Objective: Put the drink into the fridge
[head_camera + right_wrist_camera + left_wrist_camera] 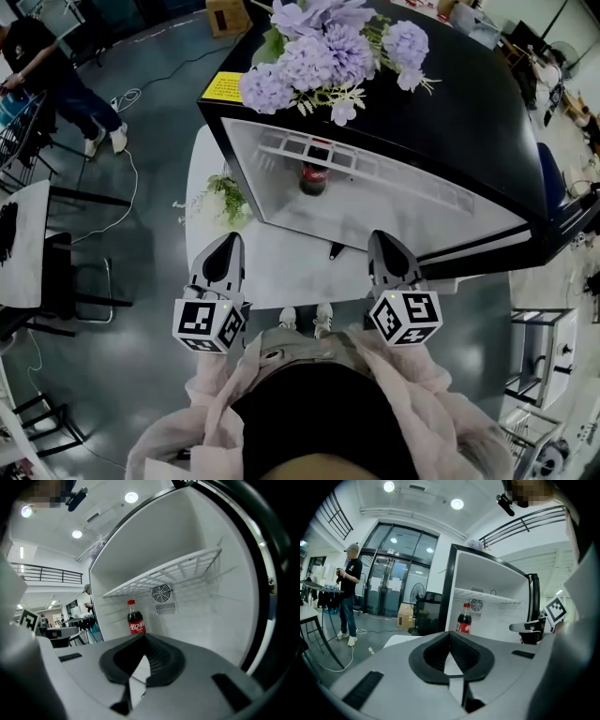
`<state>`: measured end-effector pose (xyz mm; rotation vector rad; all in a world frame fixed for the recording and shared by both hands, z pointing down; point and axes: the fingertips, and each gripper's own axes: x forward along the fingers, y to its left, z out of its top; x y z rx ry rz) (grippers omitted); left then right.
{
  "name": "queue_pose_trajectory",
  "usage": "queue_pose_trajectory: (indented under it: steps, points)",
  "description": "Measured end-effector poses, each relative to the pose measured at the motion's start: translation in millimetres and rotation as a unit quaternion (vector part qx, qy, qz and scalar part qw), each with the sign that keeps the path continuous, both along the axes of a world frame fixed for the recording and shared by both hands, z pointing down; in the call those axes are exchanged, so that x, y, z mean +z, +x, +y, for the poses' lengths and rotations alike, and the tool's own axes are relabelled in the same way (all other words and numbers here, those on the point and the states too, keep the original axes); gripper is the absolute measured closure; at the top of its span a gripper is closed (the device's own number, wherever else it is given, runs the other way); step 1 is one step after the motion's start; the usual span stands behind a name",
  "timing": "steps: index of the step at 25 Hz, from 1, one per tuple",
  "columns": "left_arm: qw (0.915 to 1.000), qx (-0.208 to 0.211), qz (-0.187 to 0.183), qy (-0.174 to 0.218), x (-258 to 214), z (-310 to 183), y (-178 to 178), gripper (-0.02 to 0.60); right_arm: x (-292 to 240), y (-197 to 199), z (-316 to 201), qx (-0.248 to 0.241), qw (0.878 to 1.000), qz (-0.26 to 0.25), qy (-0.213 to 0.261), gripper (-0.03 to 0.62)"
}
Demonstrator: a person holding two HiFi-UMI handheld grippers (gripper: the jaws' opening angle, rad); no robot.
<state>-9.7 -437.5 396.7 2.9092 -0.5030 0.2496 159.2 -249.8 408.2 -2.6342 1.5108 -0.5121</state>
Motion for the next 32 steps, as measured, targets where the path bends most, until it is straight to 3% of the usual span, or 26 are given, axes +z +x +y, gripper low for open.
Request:
queue_pose_trajectory:
  steps: [4, 15, 32]
  points:
    - [0.9999, 0.005, -0.012, -0.003, 8.4, 3.3, -1.3, 0.571, 5.9, -2.0, 8.6, 0.004, 1.000, -0.007, -0.003, 0.585]
    - [0.9997, 0.020, 0.009, -0.004, -0.9, 9.4, 12.0, 0.571, 0.6, -6.9, 13.1, -0.001, 1.000, -0.015, 0.006, 0.586]
    - [0.9993, 0.033, -0.003, -0.016, 10.8, 17.2, 10.4, 0.571, 11.4, -20.1, 15.9, 0.004, 0.999, -0.035, 0.007, 0.586]
